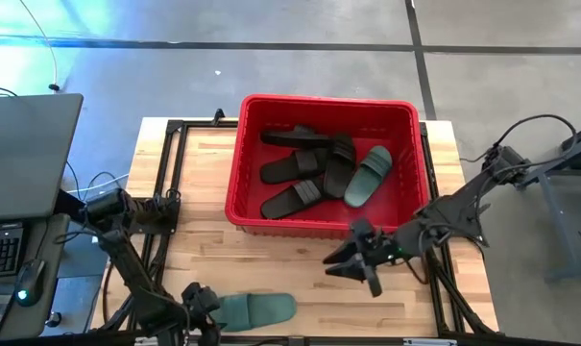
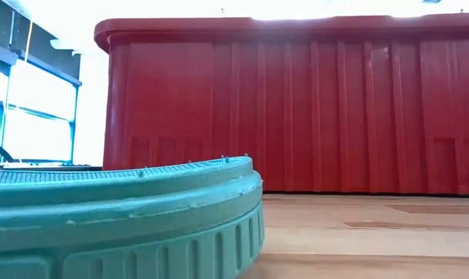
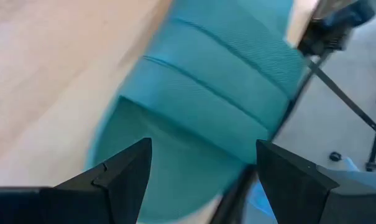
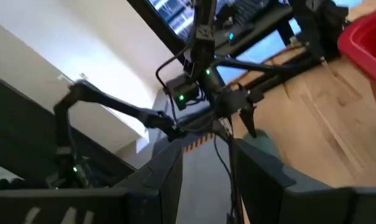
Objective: Pick and place slides into bin
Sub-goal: Put the green slide into the red bin
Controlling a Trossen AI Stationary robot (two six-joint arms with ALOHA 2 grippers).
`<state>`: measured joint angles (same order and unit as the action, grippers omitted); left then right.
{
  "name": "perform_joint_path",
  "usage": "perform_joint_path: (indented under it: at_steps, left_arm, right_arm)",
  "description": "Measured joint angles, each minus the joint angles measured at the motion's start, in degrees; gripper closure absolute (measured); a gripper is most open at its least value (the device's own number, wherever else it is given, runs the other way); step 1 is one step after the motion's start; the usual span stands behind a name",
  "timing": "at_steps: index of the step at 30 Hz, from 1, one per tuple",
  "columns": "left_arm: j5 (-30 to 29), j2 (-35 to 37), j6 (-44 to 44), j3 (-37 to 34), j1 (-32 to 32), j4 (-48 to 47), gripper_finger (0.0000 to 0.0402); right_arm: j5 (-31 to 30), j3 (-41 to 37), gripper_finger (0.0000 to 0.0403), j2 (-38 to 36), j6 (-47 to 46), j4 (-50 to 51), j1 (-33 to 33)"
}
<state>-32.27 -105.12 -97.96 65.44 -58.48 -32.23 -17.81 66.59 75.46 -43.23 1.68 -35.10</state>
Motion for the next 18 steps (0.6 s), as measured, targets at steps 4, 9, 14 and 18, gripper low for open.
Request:
perform_joint_path:
  at_steps: [4,9,14,18]
  left_arm:
    - [-0.3,0.0,0.1,-2.4,-0.1,0.9,0.0131]
    - [0.7,0.1,0.2,-5.1,-0.2,4.3,0.0131]
    - [-4.7,0.1,0.7,-6.6,-0.1,9.8,0.0131]
    - [-5.1,0.1,1.5,-6.7,0.0,11.2,0.0131]
  right_arm:
    - [1.8,0.9,0.0274,1.6,-0.3,0.8,0.3]
    - [0.9,0.9,0.0274,1.4,-1.2,0.8,0.3]
    - [0.4,0.9,0.0274,1.3,-1.3,0.9,0.6]
    - [0.4,0.9,0.0274,1.3,-1.3,1.0,1.3]
